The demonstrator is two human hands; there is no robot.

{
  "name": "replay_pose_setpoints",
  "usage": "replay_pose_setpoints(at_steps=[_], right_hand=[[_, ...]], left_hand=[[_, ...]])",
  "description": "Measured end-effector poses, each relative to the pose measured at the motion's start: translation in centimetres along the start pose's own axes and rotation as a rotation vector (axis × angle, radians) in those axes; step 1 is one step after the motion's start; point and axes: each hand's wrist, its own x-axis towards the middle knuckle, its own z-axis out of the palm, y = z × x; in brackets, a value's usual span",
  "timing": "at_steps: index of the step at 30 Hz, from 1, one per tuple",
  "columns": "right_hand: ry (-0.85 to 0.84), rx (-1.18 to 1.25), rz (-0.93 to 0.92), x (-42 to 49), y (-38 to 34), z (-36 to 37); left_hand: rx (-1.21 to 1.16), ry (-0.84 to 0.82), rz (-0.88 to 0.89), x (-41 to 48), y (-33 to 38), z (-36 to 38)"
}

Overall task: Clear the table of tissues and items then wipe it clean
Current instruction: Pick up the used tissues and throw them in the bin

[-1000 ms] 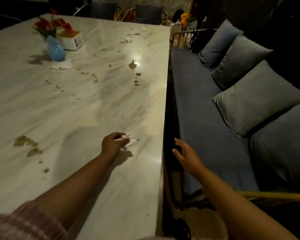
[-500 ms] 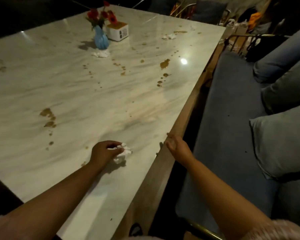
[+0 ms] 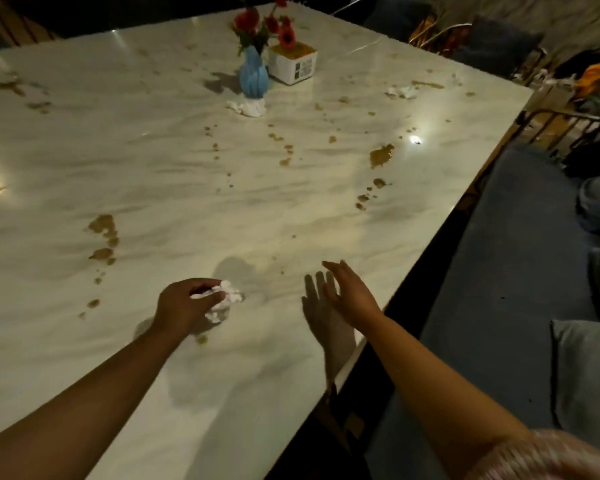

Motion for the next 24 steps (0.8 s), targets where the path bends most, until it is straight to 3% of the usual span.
replay_pose_setpoints(at_steps=[12,19,24], right_hand=[[-0.317,-0.073,-0.310,23.9,5.9,-4.2],[-0.270,0.046,-0.355,32.4,6.7,-6.5],[-0.202,0.109,-0.347,35.4,6.9,-6.4]], left_hand=[[-0.035,0.393,-0.144,14.7,6.9,9.8],[-0.007,0.463,-0.250,17.7,8.0,11.4],[-0.011,0.486,-0.193,22.3,9.0,9.3]])
